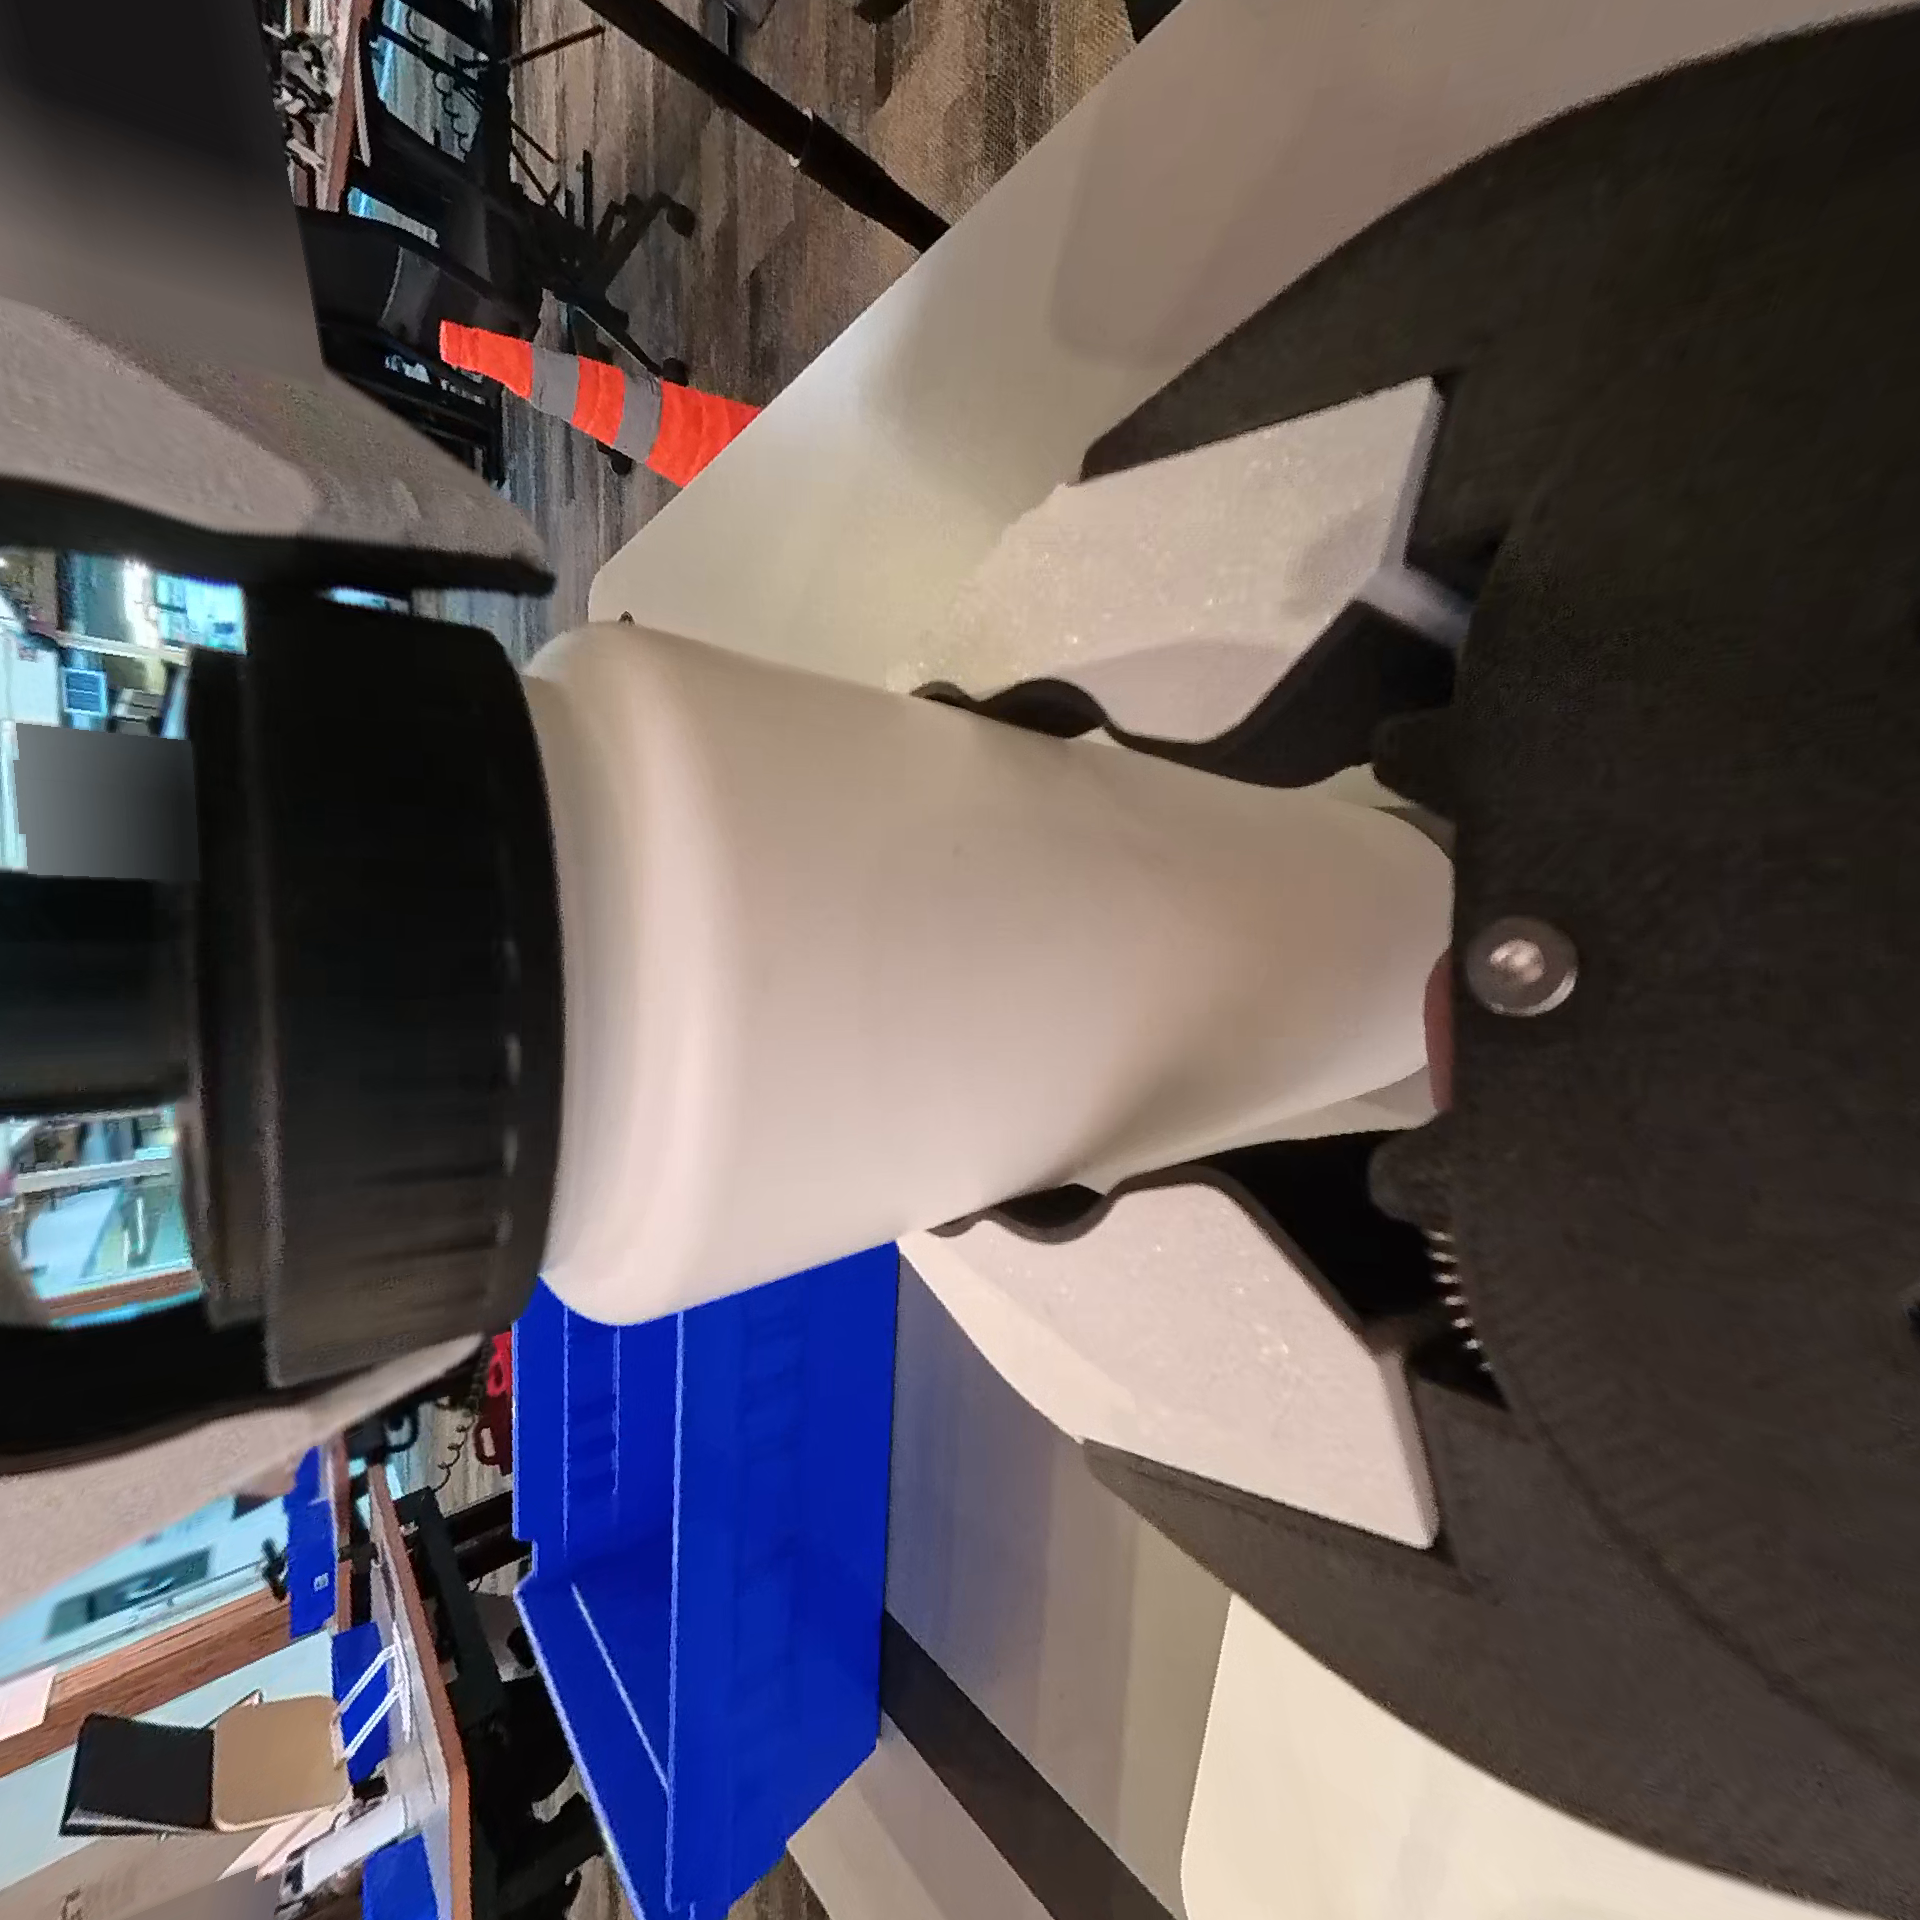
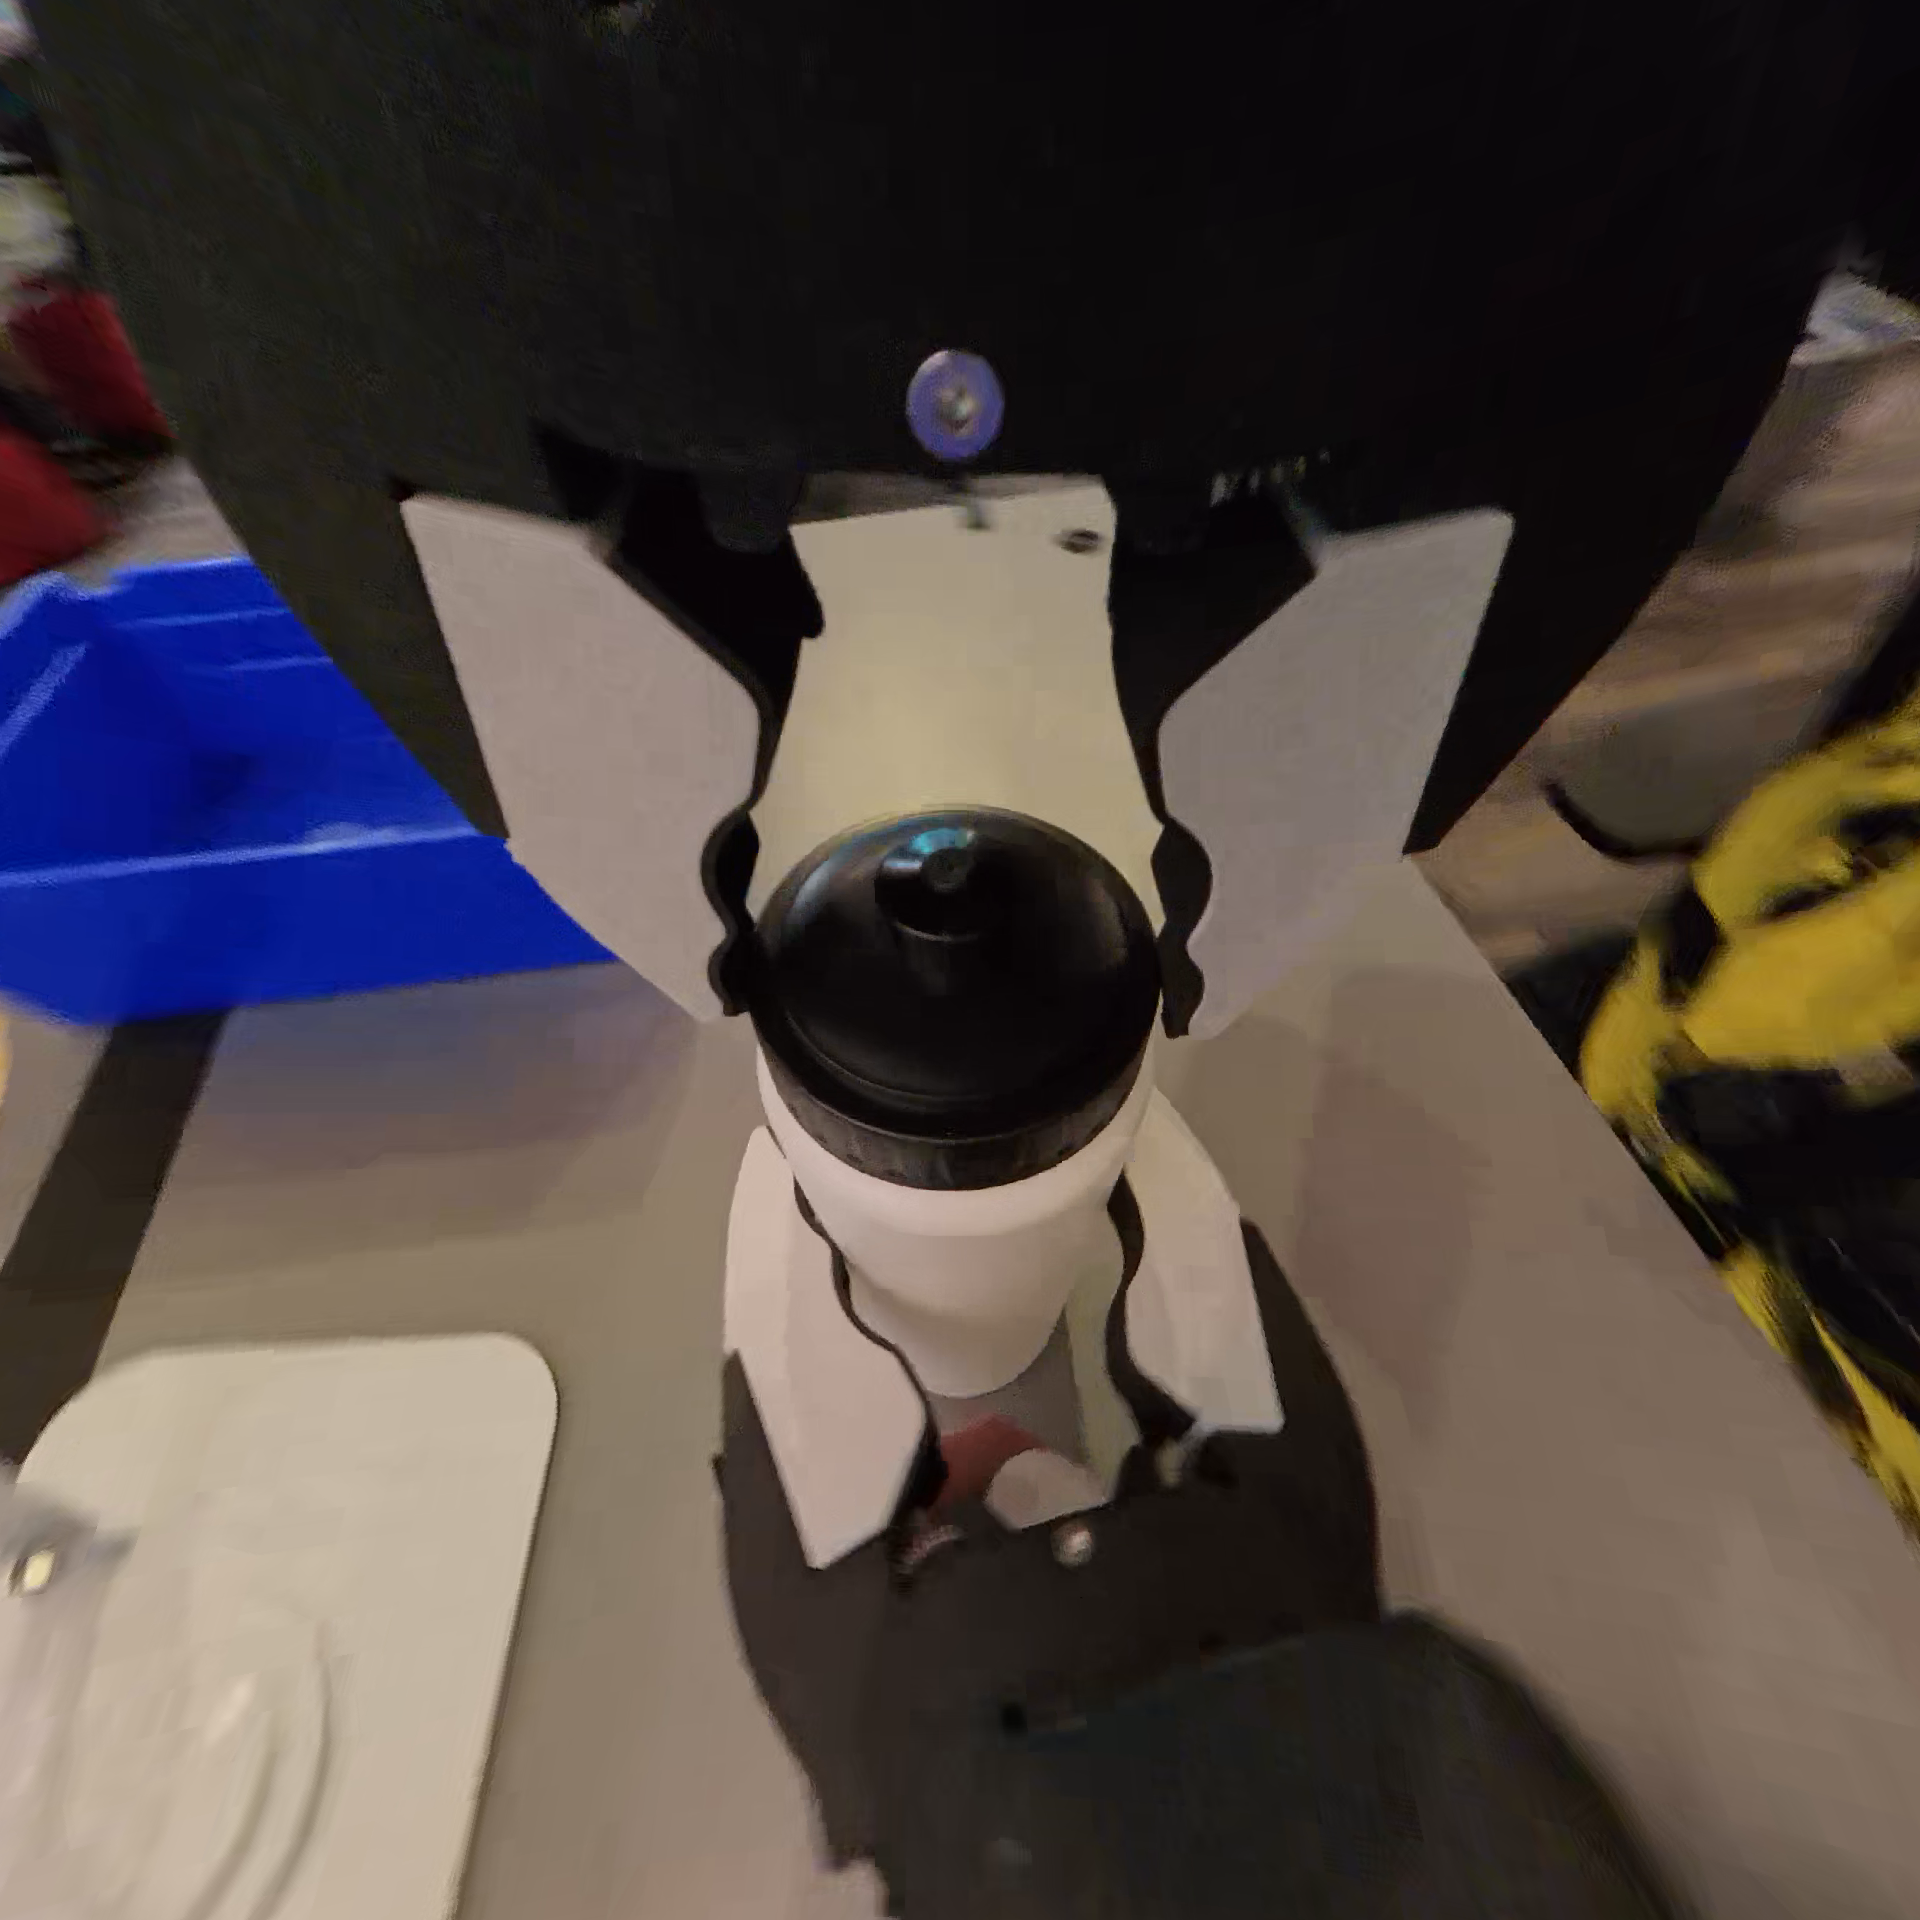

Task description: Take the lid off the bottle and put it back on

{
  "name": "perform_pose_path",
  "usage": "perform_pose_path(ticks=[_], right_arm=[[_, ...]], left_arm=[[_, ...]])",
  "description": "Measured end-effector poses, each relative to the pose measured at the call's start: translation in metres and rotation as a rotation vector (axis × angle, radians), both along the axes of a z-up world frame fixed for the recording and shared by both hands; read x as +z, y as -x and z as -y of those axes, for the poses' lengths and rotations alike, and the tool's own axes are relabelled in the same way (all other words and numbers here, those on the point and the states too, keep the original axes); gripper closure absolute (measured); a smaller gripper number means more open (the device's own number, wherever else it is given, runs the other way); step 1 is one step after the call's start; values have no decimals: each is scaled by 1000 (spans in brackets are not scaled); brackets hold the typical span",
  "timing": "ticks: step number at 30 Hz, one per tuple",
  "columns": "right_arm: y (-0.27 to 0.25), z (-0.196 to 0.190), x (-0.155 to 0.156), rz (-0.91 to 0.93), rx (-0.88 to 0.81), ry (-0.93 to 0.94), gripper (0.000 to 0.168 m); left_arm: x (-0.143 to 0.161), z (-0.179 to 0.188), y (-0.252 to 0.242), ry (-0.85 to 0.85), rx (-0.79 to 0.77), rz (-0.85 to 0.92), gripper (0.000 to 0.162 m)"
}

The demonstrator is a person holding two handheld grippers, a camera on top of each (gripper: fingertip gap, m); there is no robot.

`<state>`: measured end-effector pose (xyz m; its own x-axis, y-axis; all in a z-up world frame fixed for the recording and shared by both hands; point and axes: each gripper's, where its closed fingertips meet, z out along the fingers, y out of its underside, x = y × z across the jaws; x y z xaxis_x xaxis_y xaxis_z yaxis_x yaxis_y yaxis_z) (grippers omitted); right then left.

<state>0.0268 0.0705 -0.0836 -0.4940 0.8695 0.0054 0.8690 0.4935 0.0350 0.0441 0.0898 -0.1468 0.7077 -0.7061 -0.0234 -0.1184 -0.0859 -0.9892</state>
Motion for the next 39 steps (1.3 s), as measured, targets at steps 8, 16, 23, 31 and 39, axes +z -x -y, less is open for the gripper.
perform_pose_path(ticks=[8,16,23,31,39], right_arm=[[-4,-13,-3,-4,247,-113,65],[-4,-2,1,-19,139,-8,93],[-6,0,3,-19,102,-28,70],[-7,-4,-2,3,245,-32,91],[-8,-9,-1,5,173,-60,78]], left_arm=[[0,1,-3,-7,-6,-20,76],[0,0,-2,0,-2,-10,76],[0,2,-5,-9,-11,-25,75],[0,1,-4,-3,-8,-15,76],[0,2,-5,-5,-13,-14,75]])
